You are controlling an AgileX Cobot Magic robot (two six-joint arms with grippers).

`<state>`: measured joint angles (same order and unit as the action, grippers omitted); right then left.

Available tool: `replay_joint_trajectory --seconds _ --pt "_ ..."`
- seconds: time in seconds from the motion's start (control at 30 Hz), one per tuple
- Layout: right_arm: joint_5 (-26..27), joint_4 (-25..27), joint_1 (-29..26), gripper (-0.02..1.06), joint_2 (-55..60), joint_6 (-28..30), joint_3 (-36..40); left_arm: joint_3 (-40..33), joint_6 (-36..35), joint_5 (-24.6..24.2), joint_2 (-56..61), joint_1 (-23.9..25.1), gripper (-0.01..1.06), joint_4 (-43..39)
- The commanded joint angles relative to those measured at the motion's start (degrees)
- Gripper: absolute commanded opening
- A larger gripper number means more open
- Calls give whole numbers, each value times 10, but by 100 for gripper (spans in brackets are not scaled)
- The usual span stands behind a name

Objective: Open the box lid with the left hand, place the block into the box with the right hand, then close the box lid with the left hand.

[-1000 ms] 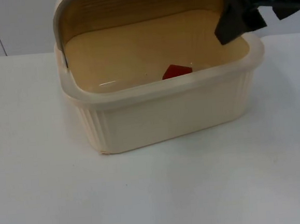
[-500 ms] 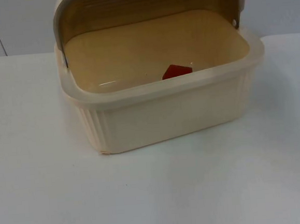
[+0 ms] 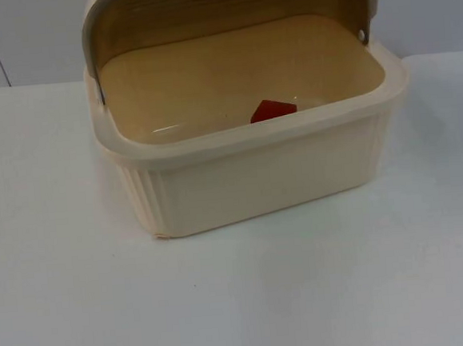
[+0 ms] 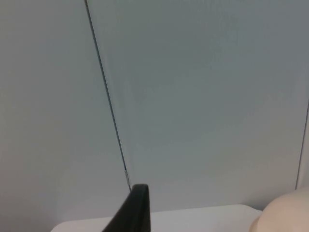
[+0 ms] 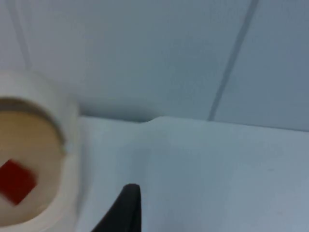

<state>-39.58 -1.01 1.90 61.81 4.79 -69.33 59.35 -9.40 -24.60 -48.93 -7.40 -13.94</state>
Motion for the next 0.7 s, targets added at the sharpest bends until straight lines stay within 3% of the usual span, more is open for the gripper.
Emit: replay_joint_trajectory --seconds 0.0,0.17,0.67 --pt "1 -5 -36 105 -21 4 -3 -2 -3 9 3 -1 102 -2" --pt "3 -5 -69 105 -34 2 -3 -2 -3 10 3 -1 102 -2" --pt "3 2 -69 105 -34 -8 -2 -2 -3 11 2 -1 102 -2"
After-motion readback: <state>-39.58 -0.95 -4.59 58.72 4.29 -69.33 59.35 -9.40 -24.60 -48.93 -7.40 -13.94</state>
